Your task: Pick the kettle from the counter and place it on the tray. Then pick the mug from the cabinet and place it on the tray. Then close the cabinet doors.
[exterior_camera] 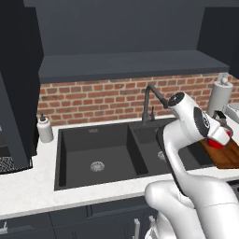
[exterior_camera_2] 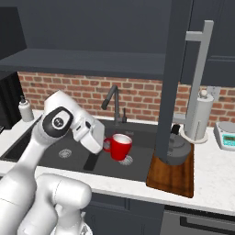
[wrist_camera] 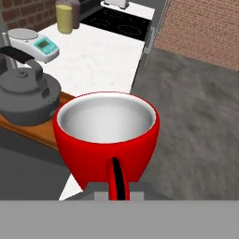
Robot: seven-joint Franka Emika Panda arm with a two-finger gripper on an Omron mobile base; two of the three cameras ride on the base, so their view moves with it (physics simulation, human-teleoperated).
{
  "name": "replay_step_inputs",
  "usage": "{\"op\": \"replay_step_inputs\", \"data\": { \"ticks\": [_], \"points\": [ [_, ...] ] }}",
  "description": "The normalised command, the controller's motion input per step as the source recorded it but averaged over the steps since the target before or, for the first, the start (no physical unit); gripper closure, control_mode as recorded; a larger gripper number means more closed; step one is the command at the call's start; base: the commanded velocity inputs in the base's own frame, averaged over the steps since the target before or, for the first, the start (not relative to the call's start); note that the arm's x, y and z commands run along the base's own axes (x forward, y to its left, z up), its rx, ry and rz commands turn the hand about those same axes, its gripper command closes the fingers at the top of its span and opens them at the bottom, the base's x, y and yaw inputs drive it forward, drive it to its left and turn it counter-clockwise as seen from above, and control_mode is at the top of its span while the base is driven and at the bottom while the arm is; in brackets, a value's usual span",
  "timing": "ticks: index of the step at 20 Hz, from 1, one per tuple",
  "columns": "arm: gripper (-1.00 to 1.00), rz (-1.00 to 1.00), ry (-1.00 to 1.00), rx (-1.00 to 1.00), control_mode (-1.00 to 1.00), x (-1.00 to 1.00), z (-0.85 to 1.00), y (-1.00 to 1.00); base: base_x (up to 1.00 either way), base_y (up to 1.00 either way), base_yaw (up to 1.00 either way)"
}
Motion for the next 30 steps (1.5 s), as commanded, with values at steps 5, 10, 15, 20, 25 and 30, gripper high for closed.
{"op": "replay_step_inputs", "data": {
  "ticks": [5,10,15,20,25,30],
  "points": [
    [1.0,0.0,0.0,0.0,-1.0,0.08,-0.3,-0.19,0.0,0.0,0.0],
    [1.0,0.0,0.0,0.0,-1.0,0.04,-0.34,-0.29,0.0,0.0,0.0],
    [1.0,0.0,0.0,0.0,-1.0,0.02,-0.25,-0.37,0.0,0.0,0.0],
    [1.0,0.0,0.0,0.0,-1.0,0.09,-0.14,-0.28,0.0,0.0,0.0],
    [1.0,0.0,0.0,0.0,-1.0,0.13,-0.18,-0.12,0.0,0.0,0.0],
    [1.0,0.0,0.0,0.0,-1.0,0.17,-0.2,-0.08,0.0,0.0,0.0]
  ]
}}
